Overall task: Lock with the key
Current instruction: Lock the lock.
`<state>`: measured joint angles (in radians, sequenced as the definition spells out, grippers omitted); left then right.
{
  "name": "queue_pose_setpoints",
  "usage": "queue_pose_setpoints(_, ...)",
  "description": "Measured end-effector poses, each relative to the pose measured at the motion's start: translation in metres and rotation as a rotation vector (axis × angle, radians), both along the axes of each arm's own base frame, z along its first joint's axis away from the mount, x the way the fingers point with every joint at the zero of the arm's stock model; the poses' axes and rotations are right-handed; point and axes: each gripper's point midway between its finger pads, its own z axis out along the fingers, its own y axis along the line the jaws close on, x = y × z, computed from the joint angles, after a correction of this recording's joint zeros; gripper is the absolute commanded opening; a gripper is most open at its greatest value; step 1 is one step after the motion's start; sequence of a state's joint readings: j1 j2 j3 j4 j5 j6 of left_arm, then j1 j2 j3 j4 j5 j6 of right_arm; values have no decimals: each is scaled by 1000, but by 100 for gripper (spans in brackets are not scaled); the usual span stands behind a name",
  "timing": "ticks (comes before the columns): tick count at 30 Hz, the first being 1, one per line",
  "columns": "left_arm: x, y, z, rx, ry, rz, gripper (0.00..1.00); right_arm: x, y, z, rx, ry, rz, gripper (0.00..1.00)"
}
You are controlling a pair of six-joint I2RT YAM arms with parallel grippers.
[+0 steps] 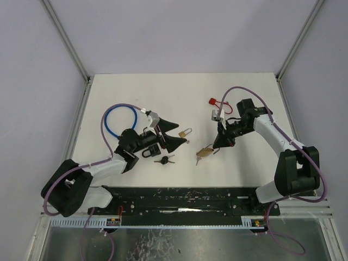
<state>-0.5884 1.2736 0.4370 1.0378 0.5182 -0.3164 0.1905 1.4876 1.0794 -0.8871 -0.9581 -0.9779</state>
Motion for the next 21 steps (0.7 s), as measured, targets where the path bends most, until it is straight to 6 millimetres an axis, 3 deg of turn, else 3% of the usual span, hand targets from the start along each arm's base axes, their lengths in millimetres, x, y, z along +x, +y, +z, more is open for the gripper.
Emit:
queue_pose_setpoints(5,-24,-21,-24,51,-19,-102,84,-4,-2,0,1,24,-6,0)
queue_pose_setpoints(8,-48,-35,-50,114,-78,-148,84,-3,-2,1,3,24,-6,0)
queue_pose_setpoints(11,-65,-38,-94,182,-80,-171,82,-3,-1,2,14,24,-5,0)
queue_pose_setpoints(15,-70,-37,-145,261,-7,-144,81,-3,1,5,26,17,5,0)
queue_pose_setpoints(21,-75,-50,-160,279,-28,-116,81,-8,10,6,4,-1,53,0)
